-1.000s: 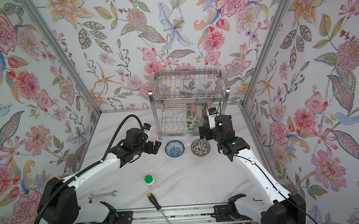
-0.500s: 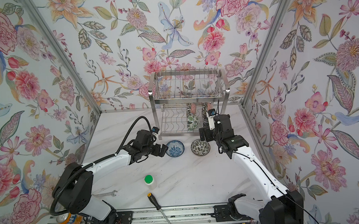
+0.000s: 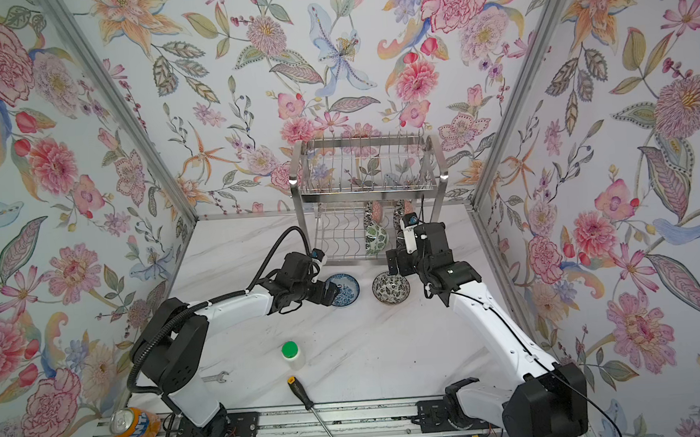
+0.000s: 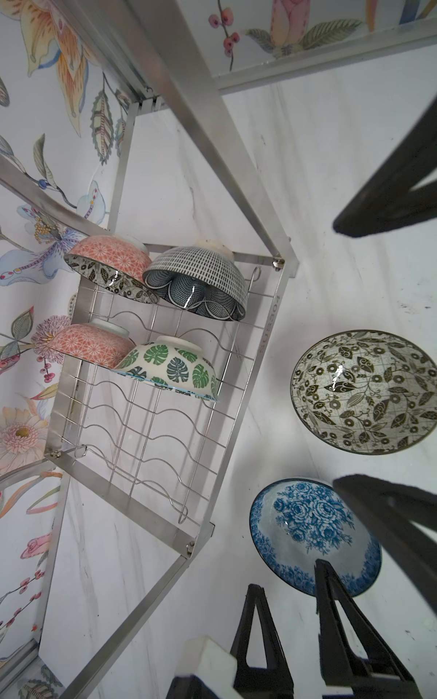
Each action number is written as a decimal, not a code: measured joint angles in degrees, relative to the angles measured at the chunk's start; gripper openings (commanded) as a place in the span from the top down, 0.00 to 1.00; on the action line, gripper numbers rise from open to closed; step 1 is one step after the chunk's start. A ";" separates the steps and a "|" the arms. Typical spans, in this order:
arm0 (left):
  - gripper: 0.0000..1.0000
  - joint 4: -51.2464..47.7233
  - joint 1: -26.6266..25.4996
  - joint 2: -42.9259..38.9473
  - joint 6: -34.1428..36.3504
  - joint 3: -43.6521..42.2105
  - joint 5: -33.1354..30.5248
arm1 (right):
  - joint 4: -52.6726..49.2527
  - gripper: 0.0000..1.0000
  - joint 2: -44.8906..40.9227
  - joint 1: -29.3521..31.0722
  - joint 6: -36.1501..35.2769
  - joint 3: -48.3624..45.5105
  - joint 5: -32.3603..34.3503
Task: Load the bowls into the dish rack
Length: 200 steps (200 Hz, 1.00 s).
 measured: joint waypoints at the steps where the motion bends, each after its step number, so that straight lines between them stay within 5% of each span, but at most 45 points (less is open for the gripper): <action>1: 0.01 0.00 0.00 0.07 -0.02 0.02 0.00 | 0.00 0.01 0.00 0.00 0.00 0.00 0.00; 40: 0.05 -0.09 -0.02 2.58 -0.52 1.07 -0.07 | 0.00 0.01 0.11 0.00 0.00 0.07 0.00; 200: 0.76 -0.85 -0.07 4.17 -0.39 2.01 -0.15 | 0.00 0.01 0.11 0.00 -0.02 0.07 0.00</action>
